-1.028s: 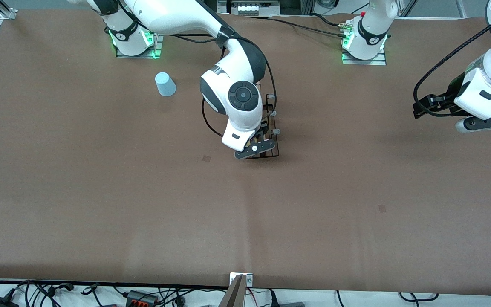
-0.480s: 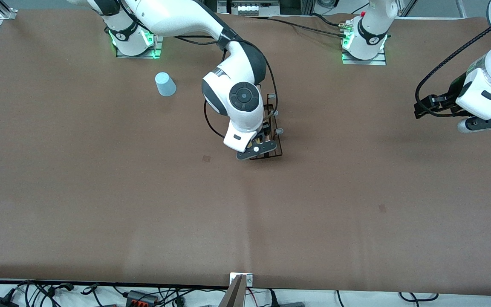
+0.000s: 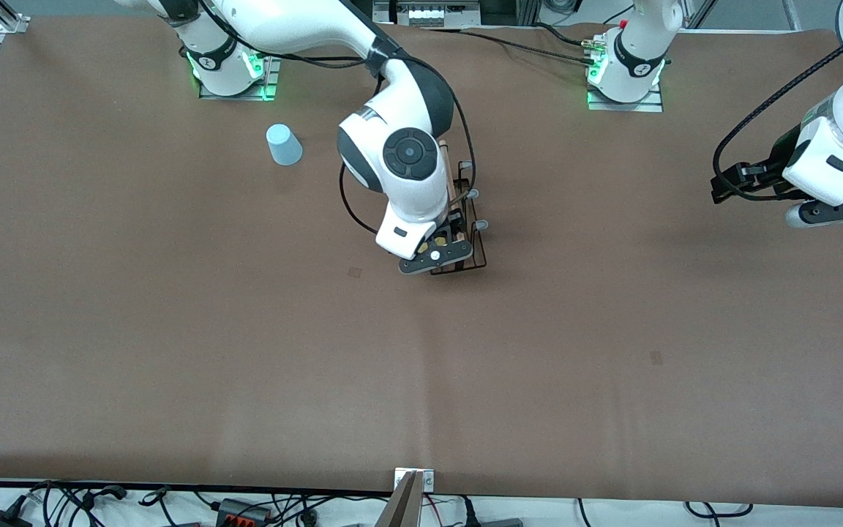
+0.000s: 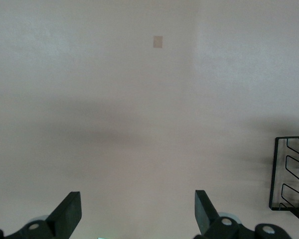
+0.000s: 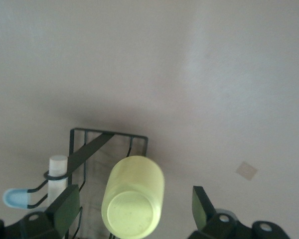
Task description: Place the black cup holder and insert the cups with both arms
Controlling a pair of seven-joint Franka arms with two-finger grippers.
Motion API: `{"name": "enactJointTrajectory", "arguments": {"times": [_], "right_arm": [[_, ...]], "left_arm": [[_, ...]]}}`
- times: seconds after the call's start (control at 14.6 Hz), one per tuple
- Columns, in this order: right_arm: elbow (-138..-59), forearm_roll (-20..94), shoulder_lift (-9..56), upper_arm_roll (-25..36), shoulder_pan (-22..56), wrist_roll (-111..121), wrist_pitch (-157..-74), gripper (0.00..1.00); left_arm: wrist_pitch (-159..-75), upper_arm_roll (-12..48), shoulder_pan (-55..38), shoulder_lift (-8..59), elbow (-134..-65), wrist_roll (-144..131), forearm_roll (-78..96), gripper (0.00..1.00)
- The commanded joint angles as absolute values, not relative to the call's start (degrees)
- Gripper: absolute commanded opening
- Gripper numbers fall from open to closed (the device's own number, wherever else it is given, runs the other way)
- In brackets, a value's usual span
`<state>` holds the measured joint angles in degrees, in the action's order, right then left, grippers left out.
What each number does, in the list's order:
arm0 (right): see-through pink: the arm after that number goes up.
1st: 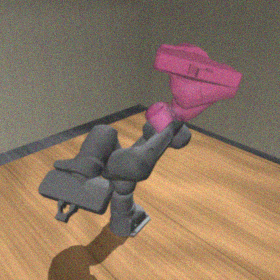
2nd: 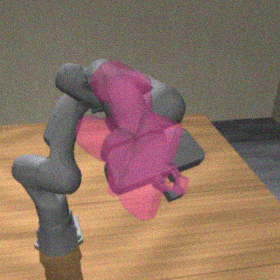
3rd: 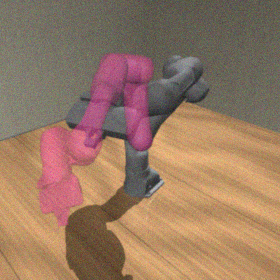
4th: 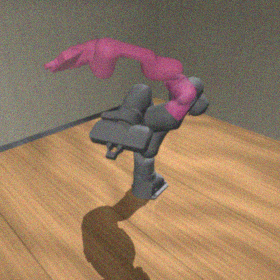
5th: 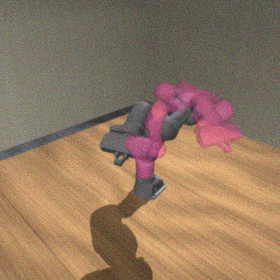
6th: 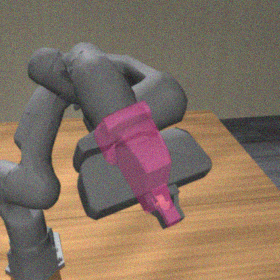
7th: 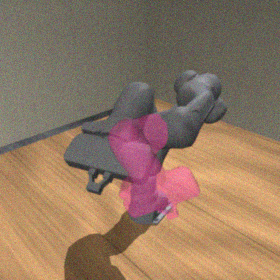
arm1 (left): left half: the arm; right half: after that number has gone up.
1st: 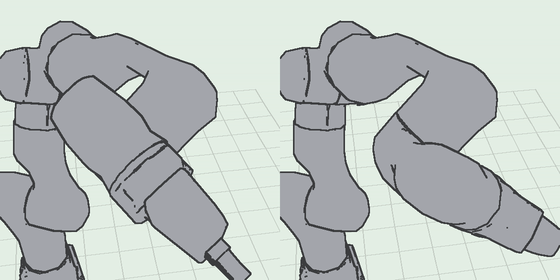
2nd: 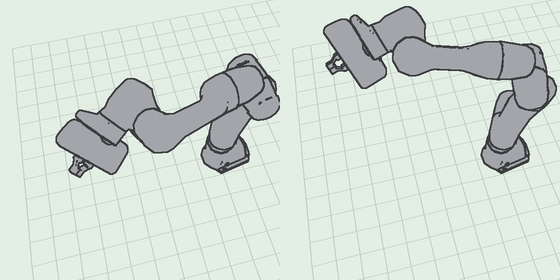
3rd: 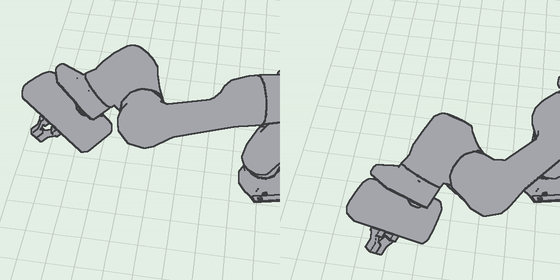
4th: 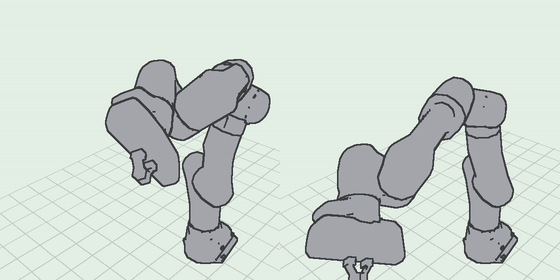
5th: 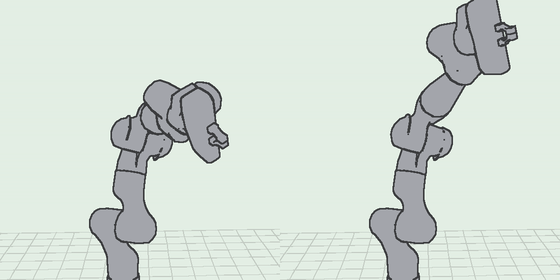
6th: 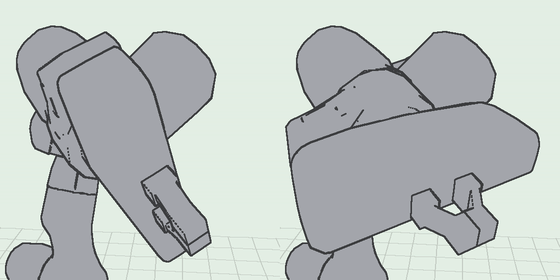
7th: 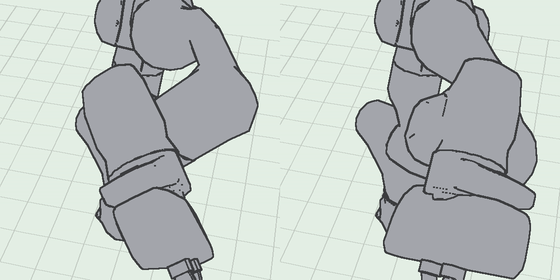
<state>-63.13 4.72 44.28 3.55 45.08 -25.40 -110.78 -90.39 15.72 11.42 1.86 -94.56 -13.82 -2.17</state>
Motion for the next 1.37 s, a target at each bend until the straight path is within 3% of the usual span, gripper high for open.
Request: {"name": "enactJointTrajectory", "arguments": {"times": [0.0,0.41,0.75,1.3], "right_arm": [[-63.90,4.22,40.17,5.70,44.12,-26.46,-107.86,1.00],[-63.81,4.74,35.16,14.23,42.90,-24.62,-100.73,1.00],[-63.81,4.92,32.43,14.32,36.92,-20.93,-95.55,1.00],[-64.25,4.84,30.68,14.06,23.66,-17.75,-94.92,1.00]], "left_arm": [[-90.70,15.73,11.78,0.97,-95.36,-12.39,-2.02,1.00],[-90.70,15.73,11.87,0.97,-95.27,-12.39,-2.02,1.00],[-90.62,15.73,11.78,0.97,-95.27,-12.39,-2.02,1.00],[-90.70,15.73,11.78,0.97,-95.27,-12.39,-2.02,1.00]]}}
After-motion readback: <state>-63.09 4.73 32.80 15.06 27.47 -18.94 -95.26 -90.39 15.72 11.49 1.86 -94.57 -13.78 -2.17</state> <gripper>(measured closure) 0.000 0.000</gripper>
